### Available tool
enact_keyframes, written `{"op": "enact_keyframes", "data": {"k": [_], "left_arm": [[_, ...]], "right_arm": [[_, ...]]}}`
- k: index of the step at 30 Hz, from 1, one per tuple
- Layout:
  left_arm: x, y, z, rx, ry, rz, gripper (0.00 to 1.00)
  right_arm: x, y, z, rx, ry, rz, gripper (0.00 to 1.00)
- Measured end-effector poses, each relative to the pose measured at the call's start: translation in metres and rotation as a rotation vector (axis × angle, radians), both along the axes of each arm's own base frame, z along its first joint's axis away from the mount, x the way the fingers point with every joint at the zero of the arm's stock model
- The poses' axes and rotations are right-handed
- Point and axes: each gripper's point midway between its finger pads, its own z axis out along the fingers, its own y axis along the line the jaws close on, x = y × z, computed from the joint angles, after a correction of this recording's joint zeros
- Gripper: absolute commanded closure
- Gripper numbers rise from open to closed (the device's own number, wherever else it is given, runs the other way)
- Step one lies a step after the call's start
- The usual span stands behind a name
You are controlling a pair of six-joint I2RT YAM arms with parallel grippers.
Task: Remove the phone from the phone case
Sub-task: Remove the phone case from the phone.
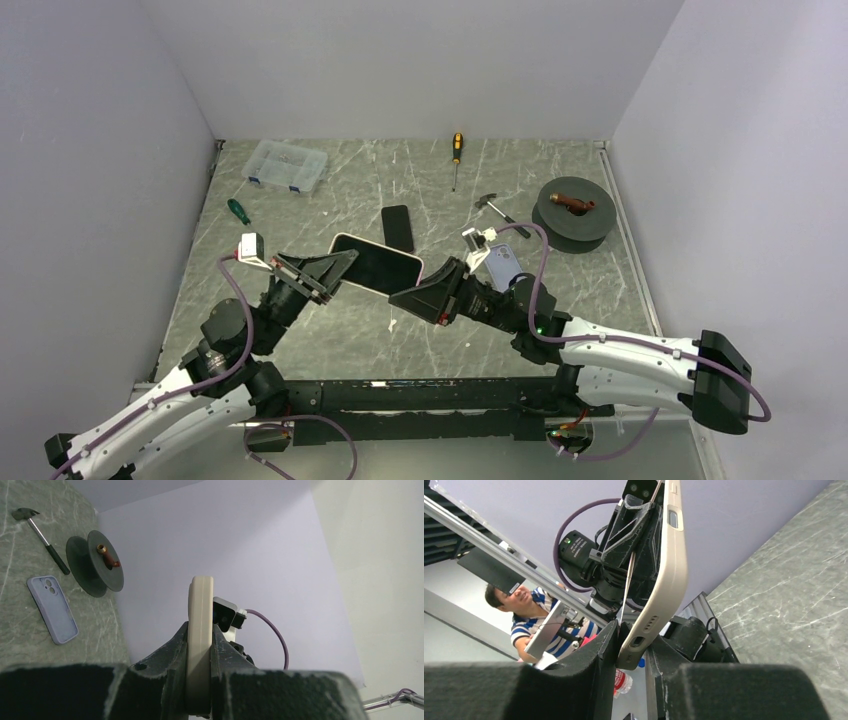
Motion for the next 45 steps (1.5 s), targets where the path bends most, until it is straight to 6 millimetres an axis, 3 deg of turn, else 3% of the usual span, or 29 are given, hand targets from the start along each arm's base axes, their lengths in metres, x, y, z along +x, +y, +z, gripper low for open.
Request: {"op": "enact_keyframes", "data": {"k": [3,6,9,11,14,17,31,45], "left_arm": [[0.000,0.000,0.000,-0.002,0.001,-0.001,1.00],[0.000,0.000,0.000,-0.003,0.005,-0.003,1.00],[-0.002,0.000,0.002,-0.003,0.007,-0.013,1.00],[-0.007,0.000,0.011,-0.022,-0.005,-0.035,1.00],[-0.016,0.002,0.030,-0.072,-0.031,-0.068,1.00],[-0.021,0.003,0.040,-0.089,-0.046,-0.088,1.00],[-0.028,0.004,0.047,-0.090,-0.010,-0.128,1.00],[-0.031,-0.001,0.044,-0.107,0.022,-0.168,1.00]], "right_arm": [[-0.001,0.000,0.000,0.001,0.003,0.005,0.93],[-0.001,0.001,0.001,0.000,-0.011,0.005,0.86],[-0.007,0.002,0.004,-0.014,-0.093,-0.013,0.94],[-0.013,0.003,0.015,-0.020,-0.181,-0.037,1.00],[-0.020,0.005,0.039,-0.016,-0.313,-0.058,1.00],[-0.023,0.007,0.047,-0.020,-0.398,-0.073,1.00],[-0.035,0.011,0.055,-0.041,-0.648,-0.046,1.00],[-0.041,0.009,0.056,-0.045,-0.761,-0.038,1.00]]}}
